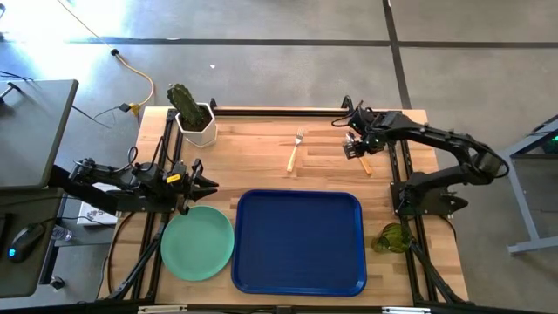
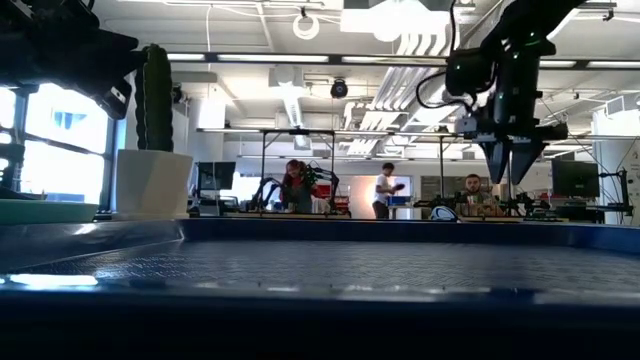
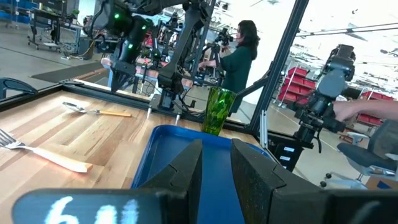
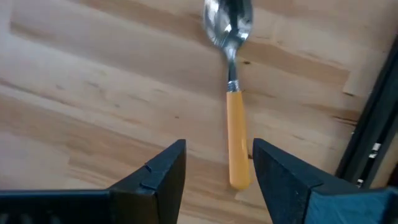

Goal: Pick and place plate/cup/fork/spoon on tray
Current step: Put the orange spoon on the blue tray

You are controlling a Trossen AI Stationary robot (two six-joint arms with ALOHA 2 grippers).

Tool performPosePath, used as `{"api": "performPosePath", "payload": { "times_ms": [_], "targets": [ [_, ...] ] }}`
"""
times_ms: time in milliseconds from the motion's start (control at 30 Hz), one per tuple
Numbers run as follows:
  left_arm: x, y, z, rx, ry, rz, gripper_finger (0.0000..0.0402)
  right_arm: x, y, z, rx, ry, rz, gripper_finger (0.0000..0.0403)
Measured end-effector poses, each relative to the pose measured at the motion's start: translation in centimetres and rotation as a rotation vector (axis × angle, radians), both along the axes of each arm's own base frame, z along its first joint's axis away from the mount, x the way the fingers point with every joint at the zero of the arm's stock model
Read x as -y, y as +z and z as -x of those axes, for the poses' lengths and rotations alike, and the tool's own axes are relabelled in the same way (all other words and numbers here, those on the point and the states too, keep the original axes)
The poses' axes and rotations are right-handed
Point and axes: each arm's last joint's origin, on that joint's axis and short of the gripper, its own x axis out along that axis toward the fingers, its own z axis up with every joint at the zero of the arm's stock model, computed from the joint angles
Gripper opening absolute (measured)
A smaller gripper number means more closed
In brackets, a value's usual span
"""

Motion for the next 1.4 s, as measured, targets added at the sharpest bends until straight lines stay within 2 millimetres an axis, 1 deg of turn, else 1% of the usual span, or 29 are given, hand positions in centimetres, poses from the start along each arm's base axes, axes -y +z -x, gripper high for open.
{"api": "performPosePath", "payload": {
  "times_ms": [300,533,733,1033,1200,1400],
  "targets": [
    [0.0,0.0,0.0,0.000,0.000,0.000,0.0074,1.1,-2.9,-1.0,-0.105,0.008,-0.104,0.0161],
    [0.0,0.0,0.0,0.000,0.000,0.001,0.0074,1.5,-4.9,-1.5,-0.195,-0.001,-0.144,0.0166],
    [0.0,0.0,0.0,0.000,0.000,0.001,0.0074,1.8,-5.6,-1.5,-0.227,-0.010,-0.140,0.0168],
    [0.0,0.0,0.0,-0.001,0.000,0.003,0.0074,2.9,-5.7,-1.1,-0.198,-0.057,-0.126,0.0167],
    [0.0,0.0,0.0,-0.001,0.000,0.003,0.0074,3.3,-5.8,-1.2,-0.175,-0.062,-0.108,0.0167],
    [0.0,0.0,0.0,-0.001,0.000,0.003,0.0074,3.6,-7.1,-1.5,-0.210,-0.055,-0.138,0.0167]
  ]
}}
